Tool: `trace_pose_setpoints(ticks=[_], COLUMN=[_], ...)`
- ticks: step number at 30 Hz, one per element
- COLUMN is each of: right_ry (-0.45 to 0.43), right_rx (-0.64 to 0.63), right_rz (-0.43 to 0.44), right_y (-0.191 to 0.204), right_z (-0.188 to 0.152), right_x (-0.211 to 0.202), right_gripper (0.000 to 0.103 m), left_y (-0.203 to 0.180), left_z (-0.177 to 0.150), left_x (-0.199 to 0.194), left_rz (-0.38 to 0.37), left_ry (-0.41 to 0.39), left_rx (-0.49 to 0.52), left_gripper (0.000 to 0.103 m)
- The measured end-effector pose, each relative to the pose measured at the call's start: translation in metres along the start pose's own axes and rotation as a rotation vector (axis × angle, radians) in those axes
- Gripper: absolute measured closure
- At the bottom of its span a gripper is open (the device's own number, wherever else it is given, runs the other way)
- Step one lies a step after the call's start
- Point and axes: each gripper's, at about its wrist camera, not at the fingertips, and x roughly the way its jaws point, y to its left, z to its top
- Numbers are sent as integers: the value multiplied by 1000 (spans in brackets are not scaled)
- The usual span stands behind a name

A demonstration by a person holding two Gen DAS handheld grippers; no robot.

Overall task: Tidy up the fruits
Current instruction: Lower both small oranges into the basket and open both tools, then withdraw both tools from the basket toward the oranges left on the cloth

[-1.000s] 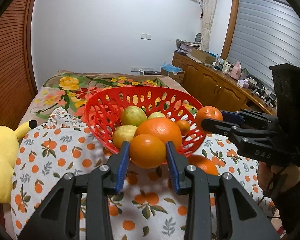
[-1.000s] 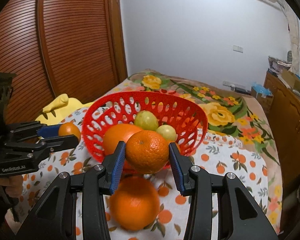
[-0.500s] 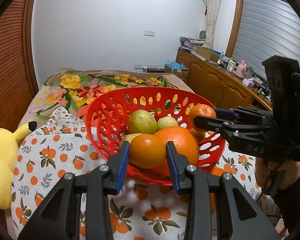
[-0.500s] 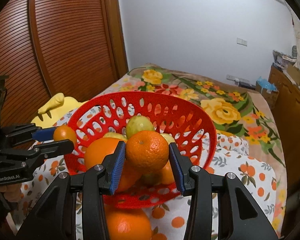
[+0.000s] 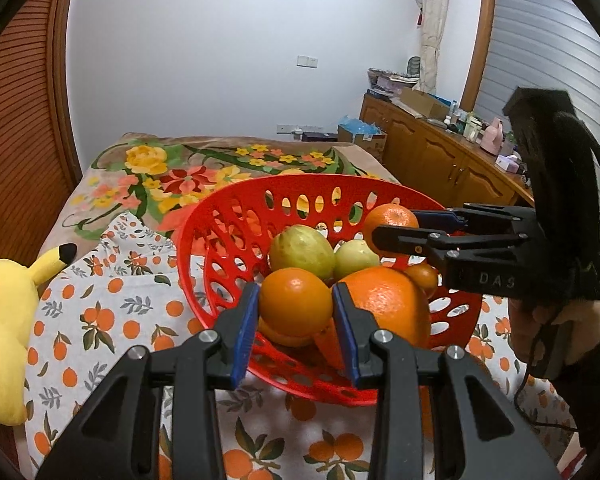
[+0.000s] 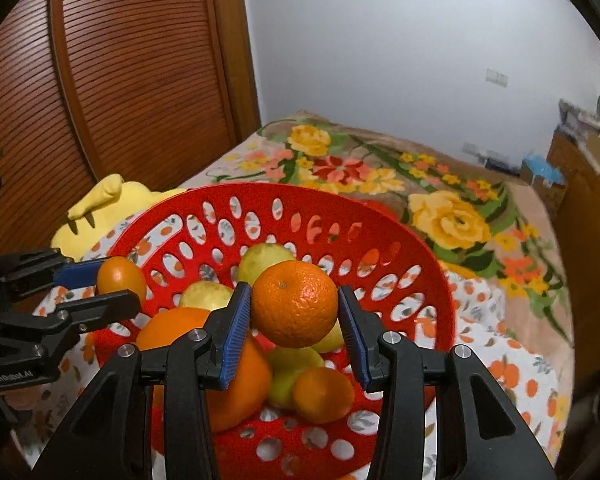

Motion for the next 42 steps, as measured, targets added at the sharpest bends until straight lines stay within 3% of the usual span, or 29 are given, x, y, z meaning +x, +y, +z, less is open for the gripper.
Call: trace_pose_setpoints(ticks=[13,17,33,42], right_ry=[22,-7,-82,-105], right_rx=[43,52,31,27], right_rz=[9,-16,-100,-103], right_y=[-9,-10,-11,-6], right_z=[9,9,-4,-20], right_x=[13,5,-35,-60], right_gripper=[57,47,47,47], left_y=[8,13,7,-2], left_z=[0,3,24,25], left_x=[2,9,30,25], left_rz=[9,1,43,36], left_ry=[2,14,29,10], left_rx=[-15,-29,9,20], left_gripper=[68,68,68,64])
